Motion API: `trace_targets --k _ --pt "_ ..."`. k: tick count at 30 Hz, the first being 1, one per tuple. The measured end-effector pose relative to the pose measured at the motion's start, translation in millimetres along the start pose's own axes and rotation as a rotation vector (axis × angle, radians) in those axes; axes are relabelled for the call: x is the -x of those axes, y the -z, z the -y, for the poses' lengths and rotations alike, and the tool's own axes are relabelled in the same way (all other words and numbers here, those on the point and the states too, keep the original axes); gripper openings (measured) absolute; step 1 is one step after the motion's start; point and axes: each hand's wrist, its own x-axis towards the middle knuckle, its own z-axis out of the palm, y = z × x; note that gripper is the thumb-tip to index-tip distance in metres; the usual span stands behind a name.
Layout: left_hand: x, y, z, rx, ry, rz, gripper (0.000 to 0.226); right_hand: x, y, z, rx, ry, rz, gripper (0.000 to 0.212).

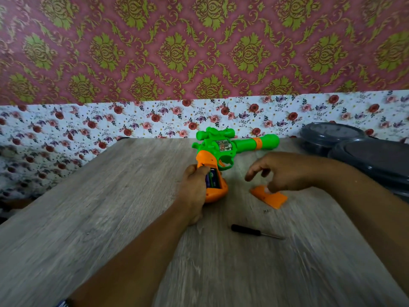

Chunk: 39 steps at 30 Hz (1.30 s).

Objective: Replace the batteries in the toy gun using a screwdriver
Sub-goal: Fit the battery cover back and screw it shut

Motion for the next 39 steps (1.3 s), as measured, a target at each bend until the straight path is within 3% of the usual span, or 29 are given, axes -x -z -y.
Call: trace_targets --k 5,13,16,20,24,27,33,39 --pt "-1.7 -0.4 2.3 -0.073 -0.041 0.02 0.027 1.2 -4.6 -10.9 0.186 -0.113 0.233 0.073" --pt "3.7 -1.1 -1.5 -0.152 -0.1 0.04 0.025 -11.5 -13.2 -17.9 0.22 -0.103 0.149 0.074" --pt "1.2 -0.3 -0.5 -0.174 -0.088 0.021 0.027 -11.8 -13.7 -19.9 0.233 -0.106 0.065 0.065" --pt "3.4 0.6 -1.6 -0.109 -0.07 0.02 0.038 -10.1 -10.3 -9.8 0.066 -0.039 -0.214 0.05" --pt "10.8 -0.5 -10.5 0.027 -0.01 0.026 0.058 -12.3 -19.6 24.0 -0.052 0.139 -0.455 0.062" --pt "13.6 1.0 -13.4 0.119 0.027 0.088 0.068 -19.6 -38.0 46.1 -0.031 0.232 -0.49 0.068" --pt "10.4 3.7 -12.0 0.172 0.052 0.151 0.065 -27.4 -48.5 50.2 -0.083 0.257 -0.585 0.062" --pt "11.3 2.7 -12.7 0.192 0.044 0.159 0.042 -29.2 -52.3 46.6 -0.036 0.271 -0.567 0.052"
